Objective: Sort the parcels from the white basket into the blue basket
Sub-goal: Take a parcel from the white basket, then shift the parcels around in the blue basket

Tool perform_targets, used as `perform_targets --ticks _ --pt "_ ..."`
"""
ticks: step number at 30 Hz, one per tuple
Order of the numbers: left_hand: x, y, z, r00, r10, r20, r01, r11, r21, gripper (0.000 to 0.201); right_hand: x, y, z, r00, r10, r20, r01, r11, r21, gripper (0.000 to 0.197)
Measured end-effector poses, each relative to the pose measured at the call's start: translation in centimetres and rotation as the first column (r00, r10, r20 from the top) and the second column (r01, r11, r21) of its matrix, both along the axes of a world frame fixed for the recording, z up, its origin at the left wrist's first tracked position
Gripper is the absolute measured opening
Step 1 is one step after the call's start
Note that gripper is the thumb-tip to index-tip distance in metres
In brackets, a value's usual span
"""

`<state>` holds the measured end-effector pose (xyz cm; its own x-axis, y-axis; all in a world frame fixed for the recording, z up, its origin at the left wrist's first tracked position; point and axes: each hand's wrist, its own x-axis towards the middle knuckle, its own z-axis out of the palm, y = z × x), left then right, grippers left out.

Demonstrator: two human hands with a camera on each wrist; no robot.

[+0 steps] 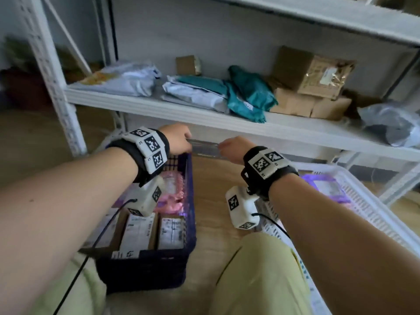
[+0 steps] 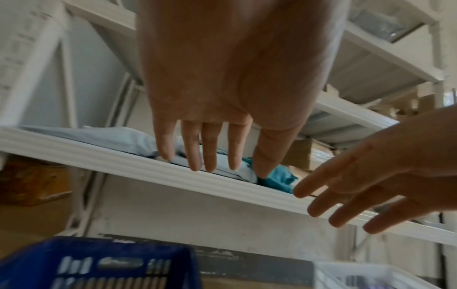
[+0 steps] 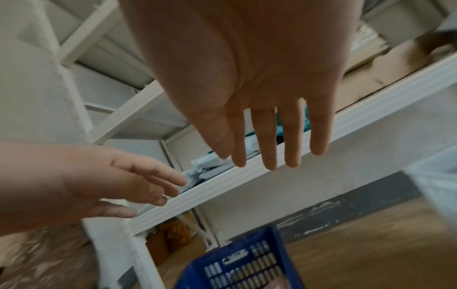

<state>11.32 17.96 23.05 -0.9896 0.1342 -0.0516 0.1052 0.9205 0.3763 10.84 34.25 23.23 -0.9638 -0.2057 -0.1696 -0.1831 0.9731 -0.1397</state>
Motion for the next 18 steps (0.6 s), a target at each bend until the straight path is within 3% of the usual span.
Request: perform_targets --ticks 3,6,9,11,15,18 --pt "-0.3 -4.5 -1.1 0.998 0.047 0.041 -0.046 0.999 -0.008 0.013 -0.4 -3.7 -0.6 0.998 0.050 0.029 -0.049 0.998 -0.043 0.039" --pt "-1.1 -7.8 -2.9 0.992 0.107 0.073 -0.108 0.994 0.004 0.029 -2.0 -6.5 -2.3 0.994 0.083 0.068 -0.079 0.995 -0.055 0.038" --pt "-2.2 -10.2 -5.3 0.979 0.156 0.134 -0.160 0.987 0.021 0.015 -4.6 -8.7 -4.8 0.983 0.128 0.133 -0.119 0.990 -0.076 0.036" --pt "-3.5 -11.4 -7.6 0.971 0.166 0.171 -0.176 0.983 0.047 0.015 -6.2 -9.8 -6.8 0.977 0.115 0.182 -0.096 0.989 -0.114 0.036" --pt "-6.2 -13.7 -12.7 0.933 0.262 0.249 -0.290 0.953 0.085 0.035 -9.9 -11.3 -12.2 0.951 0.027 0.310 0.028 0.985 -0.172 0.034" --pt "-8.1 -15.1 -16.4 0.897 0.309 0.317 -0.357 0.928 0.104 0.040 -13.0 -12.3 -16.7 0.909 -0.001 0.418 0.043 0.995 -0.091 0.035"
